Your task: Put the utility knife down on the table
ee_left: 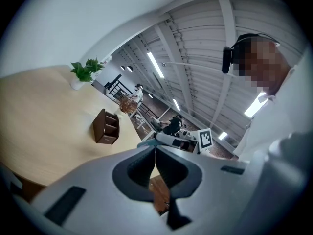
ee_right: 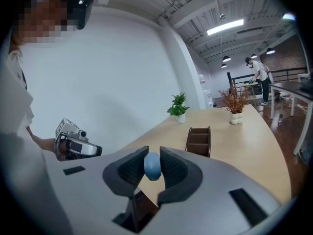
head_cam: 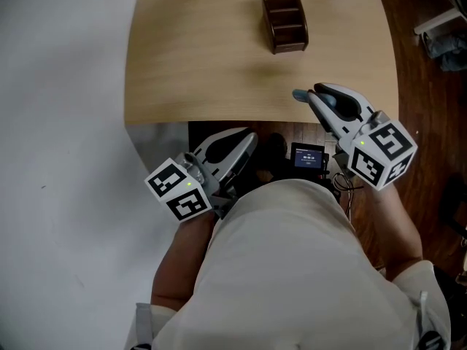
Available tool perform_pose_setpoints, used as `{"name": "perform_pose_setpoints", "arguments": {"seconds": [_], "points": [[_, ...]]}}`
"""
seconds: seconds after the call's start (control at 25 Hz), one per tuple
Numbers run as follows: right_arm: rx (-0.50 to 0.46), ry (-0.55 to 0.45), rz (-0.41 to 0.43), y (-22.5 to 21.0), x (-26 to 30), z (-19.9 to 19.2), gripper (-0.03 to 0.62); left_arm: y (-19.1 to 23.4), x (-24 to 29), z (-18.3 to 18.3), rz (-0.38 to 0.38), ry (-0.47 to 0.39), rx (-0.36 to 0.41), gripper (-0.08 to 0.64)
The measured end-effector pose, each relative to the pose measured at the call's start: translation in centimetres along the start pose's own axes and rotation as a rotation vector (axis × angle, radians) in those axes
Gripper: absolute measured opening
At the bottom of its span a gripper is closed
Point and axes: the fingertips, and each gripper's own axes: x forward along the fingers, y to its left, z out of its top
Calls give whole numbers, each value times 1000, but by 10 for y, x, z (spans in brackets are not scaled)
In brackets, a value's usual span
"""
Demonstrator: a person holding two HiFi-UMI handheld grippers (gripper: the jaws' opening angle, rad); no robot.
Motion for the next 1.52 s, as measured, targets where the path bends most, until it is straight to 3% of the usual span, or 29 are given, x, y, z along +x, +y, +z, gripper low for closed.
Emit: {"name": "perform_pose_setpoints", "arguments": {"seconds": [0.28,0.72,0.92,1.52], "points": [[-11,-13,45,0,-4,0,74,-11,4,4,39,-13,45,5],[15,-16,-36,12,-1,2,74,-9,3,21,-47,52,51,5],[25,-11,-44,17,5,3,74,-2,1,23,-51,74,44,5],[11,-10,-11,-23,28,21,74,11,48,39,-14,107,67,5]]}}
